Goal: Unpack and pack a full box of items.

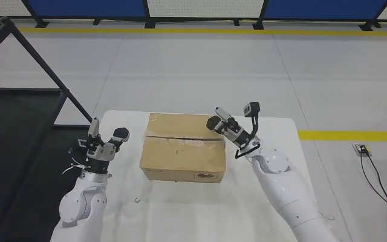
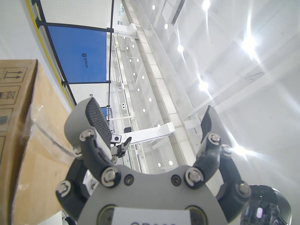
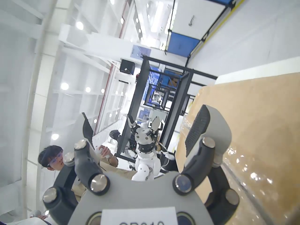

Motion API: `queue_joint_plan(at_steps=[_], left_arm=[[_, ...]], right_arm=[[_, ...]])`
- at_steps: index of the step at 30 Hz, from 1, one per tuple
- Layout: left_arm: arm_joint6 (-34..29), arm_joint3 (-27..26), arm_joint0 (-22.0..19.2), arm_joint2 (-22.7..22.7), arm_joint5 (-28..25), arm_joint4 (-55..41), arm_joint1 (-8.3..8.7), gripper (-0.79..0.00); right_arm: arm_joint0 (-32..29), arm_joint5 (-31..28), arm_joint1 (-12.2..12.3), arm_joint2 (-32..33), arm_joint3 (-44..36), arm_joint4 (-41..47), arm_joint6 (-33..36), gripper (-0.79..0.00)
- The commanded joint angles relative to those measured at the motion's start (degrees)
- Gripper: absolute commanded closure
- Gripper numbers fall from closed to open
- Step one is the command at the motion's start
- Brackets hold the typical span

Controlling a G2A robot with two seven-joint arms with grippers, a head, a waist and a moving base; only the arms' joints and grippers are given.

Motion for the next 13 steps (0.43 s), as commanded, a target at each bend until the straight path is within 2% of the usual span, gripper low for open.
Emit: queue_joint_plan(at_steps=[1, 8, 11, 13], left_arm=[[0.10, 0.51, -0.75, 0.02, 0.14, 0.23, 0.03, -0.785], [0.01, 1.66, -2.48, -0.48, 0.72, 0.06, 0.17, -0.785], [0.01, 1.66, -2.48, -0.48, 0.72, 0.06, 0.17, -0.785], [0.01, 1.66, -2.48, -0.48, 0.72, 0.06, 0.17, -0.785]], right_arm=[[-5.71, -0.98, 1.08, 3.81, -6.21, -0.89, -2.56, -0.785], [-20.54, -2.03, 3.00, 12.71, -21.75, -4.33, -12.91, -0.785], [-24.69, -1.81, 3.16, 14.65, -25.37, -5.58, -17.78, -0.785], [-25.39, -1.65, 3.18, 14.96, -25.91, -5.41, -18.46, -0.785]])
